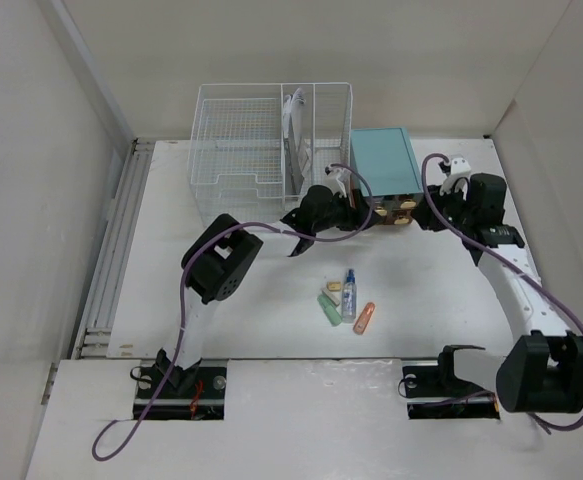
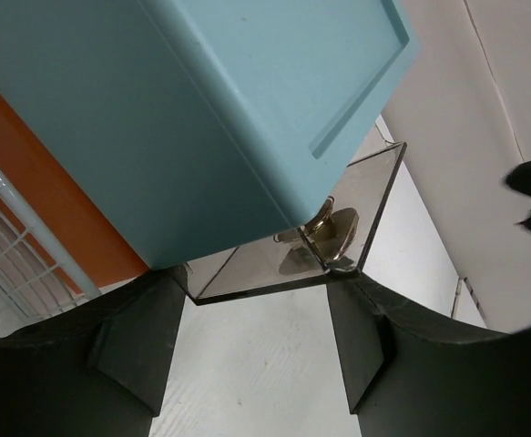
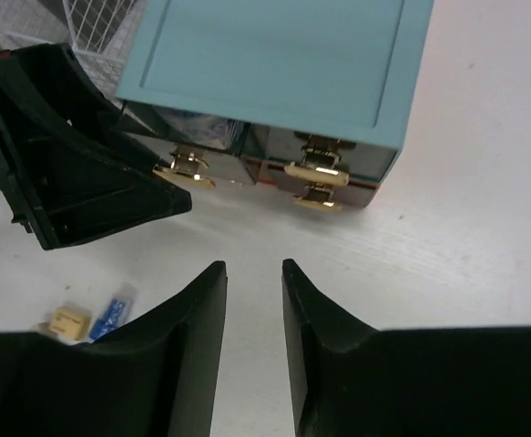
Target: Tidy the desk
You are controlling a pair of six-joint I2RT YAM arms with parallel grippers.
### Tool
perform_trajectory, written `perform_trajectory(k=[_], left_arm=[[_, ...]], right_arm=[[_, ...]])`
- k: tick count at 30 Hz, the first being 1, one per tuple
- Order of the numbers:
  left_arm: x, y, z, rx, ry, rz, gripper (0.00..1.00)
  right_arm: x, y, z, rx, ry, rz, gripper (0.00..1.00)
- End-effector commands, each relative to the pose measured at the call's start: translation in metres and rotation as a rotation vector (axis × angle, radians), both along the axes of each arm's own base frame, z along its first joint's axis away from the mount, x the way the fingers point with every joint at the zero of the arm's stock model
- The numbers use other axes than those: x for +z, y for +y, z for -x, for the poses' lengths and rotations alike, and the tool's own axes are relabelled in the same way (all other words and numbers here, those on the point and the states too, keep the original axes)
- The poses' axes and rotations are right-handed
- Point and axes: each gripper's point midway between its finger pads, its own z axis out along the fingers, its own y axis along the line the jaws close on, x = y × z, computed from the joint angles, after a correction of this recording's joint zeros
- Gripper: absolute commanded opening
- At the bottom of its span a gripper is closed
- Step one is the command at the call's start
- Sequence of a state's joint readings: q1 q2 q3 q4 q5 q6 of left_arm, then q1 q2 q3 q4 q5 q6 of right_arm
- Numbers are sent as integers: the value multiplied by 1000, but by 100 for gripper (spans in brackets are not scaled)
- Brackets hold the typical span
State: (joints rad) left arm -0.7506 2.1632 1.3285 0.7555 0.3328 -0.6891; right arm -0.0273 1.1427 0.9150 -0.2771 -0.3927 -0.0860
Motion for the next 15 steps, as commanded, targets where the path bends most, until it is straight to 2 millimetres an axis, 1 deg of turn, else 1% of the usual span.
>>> perform_trajectory(k=[1,2,4,5,7,8,10,11,12,13,14,15], left_arm=[[55,-1,-26,53,-119,100,59],[55,2,-30,63,-119,99,59],[54,1,-32,63,-120,100,59],[54,1,-32,64,-111,106,59],[54,1,-32,64,-111,106,59],[51,4,-36,74,-104,110,59],[51,4,-36,74,-104,110,59],[54,3,-35,67,-101,123,59],[54,2,-35,68,-92,128,59],[57,6,-39,77,-101,136,59],[52,6,-39,78,-86,136,59],[54,5,-40,78,-92,142,59]], right_arm=[[-9,7,-8,-1,53,-134,37],[-9,4,-12,-3,55,-168,39],[-16,5,-17,-16,96,-240,39],[-27,6,-19,-11,136,-274,39],[-28,6,-28,-28,150,-325,39],[-33,6,-33,-37,167,-340,39],[-35,8,-38,-41,173,-366,43],[-38,9,-40,-39,189,-380,43],[-36,9,-42,-43,182,-389,45],[-38,9,-45,-42,177,-389,49],[-37,11,-44,-37,183,-402,52],[-37,11,-47,-36,176,-401,54]])
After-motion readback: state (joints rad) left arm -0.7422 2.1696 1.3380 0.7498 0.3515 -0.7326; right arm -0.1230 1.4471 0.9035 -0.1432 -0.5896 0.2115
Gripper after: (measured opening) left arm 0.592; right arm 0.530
